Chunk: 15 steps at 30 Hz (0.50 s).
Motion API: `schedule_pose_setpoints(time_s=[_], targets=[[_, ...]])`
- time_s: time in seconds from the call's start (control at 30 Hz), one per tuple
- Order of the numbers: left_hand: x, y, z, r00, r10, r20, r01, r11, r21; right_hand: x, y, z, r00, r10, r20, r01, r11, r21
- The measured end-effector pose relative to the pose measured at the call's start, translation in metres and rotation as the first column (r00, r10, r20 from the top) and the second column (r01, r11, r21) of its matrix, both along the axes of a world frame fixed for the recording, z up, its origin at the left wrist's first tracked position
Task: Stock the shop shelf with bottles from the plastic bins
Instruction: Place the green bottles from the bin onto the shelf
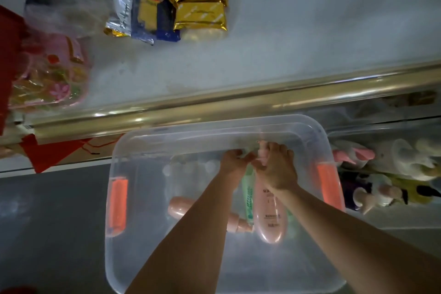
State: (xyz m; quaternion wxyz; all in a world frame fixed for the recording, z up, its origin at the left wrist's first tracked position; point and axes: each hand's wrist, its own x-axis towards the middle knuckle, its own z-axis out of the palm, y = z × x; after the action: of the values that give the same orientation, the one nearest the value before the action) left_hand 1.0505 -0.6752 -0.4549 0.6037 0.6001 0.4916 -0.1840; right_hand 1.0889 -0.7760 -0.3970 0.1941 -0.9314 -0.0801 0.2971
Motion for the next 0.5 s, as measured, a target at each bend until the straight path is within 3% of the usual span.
schedule_pose_setpoints(time_s=[0.2, 0.37, 0.5], targets=[[-0.005, 0.006, 0.005, 0.984, -0.161, 0.071, 0.156, 0.986, 0.065, -0.005, -0.003, 0.007, 0.998, -0.062, 0.011, 0.061, 0.994, 0.095], [-0.027, 0.031, 0.009, 0.995, 0.010, 0.095, -0.011, 1.000, 0.011, -0.019, -0.004, 0.005, 0.970, 0.015, 0.241, -0.055, 0.985, 0.161], [-0.035, 0.037, 0.021, 0.995, -0.005, 0.104, 0.004, 1.000, 0.004, -0.032, -0.002, -0.004, 0.934, 0.197, 0.299, -0.225, 0.972, 0.064]])
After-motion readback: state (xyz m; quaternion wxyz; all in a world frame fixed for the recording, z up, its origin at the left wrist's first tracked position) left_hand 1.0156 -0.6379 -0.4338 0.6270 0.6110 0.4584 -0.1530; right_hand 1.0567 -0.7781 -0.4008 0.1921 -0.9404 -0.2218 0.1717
